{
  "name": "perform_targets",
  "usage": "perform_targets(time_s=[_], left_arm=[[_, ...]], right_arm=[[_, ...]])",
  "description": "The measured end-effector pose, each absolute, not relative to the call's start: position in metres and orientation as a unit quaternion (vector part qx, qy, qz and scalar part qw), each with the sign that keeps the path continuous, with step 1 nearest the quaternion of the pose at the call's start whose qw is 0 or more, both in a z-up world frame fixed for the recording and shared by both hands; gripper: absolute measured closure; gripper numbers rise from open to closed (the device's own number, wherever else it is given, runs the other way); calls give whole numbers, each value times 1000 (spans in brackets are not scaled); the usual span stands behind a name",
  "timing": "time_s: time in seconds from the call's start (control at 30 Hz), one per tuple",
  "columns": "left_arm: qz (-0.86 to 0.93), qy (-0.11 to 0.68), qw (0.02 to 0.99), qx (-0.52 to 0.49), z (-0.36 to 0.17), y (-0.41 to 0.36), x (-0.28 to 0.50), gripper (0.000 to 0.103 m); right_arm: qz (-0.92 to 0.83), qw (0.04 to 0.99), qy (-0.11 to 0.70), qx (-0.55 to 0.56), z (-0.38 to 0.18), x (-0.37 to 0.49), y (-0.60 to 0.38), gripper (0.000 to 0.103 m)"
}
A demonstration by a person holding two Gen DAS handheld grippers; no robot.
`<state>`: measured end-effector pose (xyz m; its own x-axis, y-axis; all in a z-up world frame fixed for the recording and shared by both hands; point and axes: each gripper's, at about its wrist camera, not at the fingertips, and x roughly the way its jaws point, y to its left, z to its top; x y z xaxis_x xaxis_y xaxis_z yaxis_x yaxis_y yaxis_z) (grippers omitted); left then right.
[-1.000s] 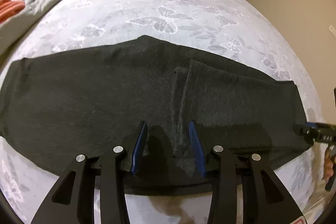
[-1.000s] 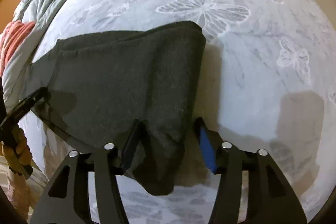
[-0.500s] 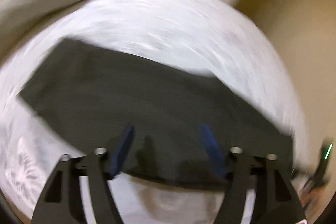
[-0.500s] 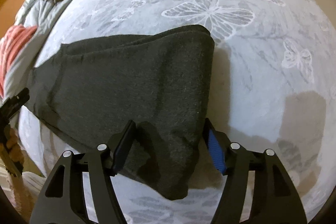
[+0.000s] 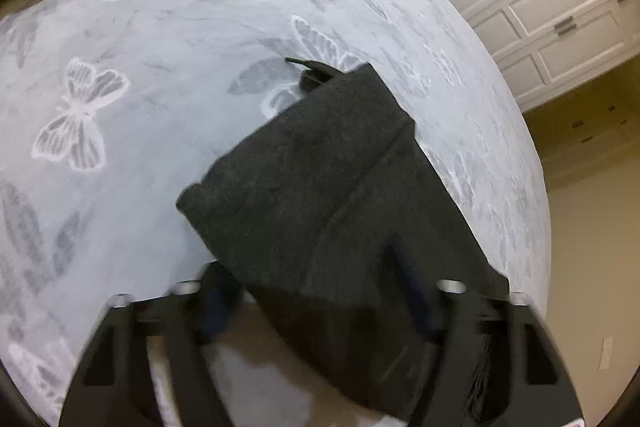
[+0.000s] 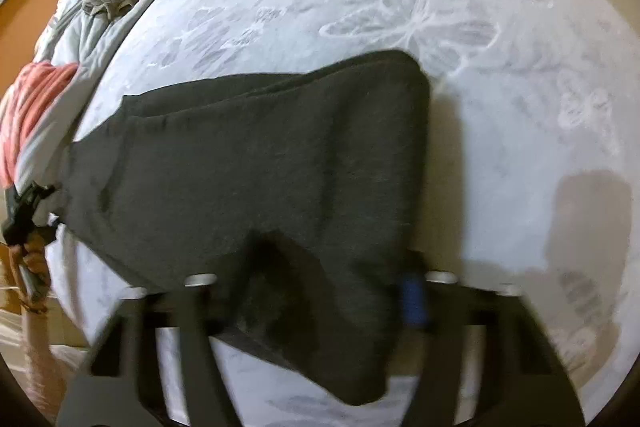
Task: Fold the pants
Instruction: 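Grasp the folded pants edge with the left gripper while the right gripper grasps nearby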
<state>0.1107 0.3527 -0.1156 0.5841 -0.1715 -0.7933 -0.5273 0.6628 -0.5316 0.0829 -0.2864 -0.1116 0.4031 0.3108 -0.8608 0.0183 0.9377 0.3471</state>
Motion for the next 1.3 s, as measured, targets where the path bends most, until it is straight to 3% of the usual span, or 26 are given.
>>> perform_targets(time_s=[0.03, 0.23, 0.37, 0.5, 0.57, 0.63, 0.8, 0.9, 1.07, 1.17, 1.27, 1.3], left_arm=[[112, 442, 791, -408, -117, 356, 112, 85], [49, 407, 803, -433, -63, 340, 88, 88], [-9, 439, 801, -407, -52, 306, 61, 89], [35, 520, 770, -369, -103, 275, 56, 88], [43, 523, 763, -378, -112, 275, 56, 87], [39, 515, 757, -400, -111, 280, 54, 83], [43, 486, 738, -466, -121, 285, 40, 73], [40, 474, 731, -489, -122, 290, 41, 67], [56, 443, 727, -522, -116, 302, 30, 64], [68, 441, 749, -490, -111, 302, 30, 49], [65, 440, 751, -489, -119, 304, 33, 51], [63, 437, 754, -486, -117, 304, 35, 59]], right_arm=[[101, 819, 538, 171, -109, 83, -292, 90], [139, 845, 487, 172, -49, 53, -325, 94], [87, 852, 487, 172, -45, 23, -379, 94], [26, 797, 574, 188, -116, 15, -414, 86], [30, 812, 558, 171, -106, 16, -411, 81], [4, 811, 556, 183, -106, 16, -416, 50], [15, 802, 563, 196, -116, 11, -417, 49], [19, 807, 562, 180, -115, 6, -413, 56], [15, 803, 560, 201, -116, 15, -414, 56], [12, 805, 562, 190, -115, 18, -406, 50], [7, 807, 562, 180, -115, 20, -401, 49], [4, 807, 562, 178, -115, 21, -399, 45]])
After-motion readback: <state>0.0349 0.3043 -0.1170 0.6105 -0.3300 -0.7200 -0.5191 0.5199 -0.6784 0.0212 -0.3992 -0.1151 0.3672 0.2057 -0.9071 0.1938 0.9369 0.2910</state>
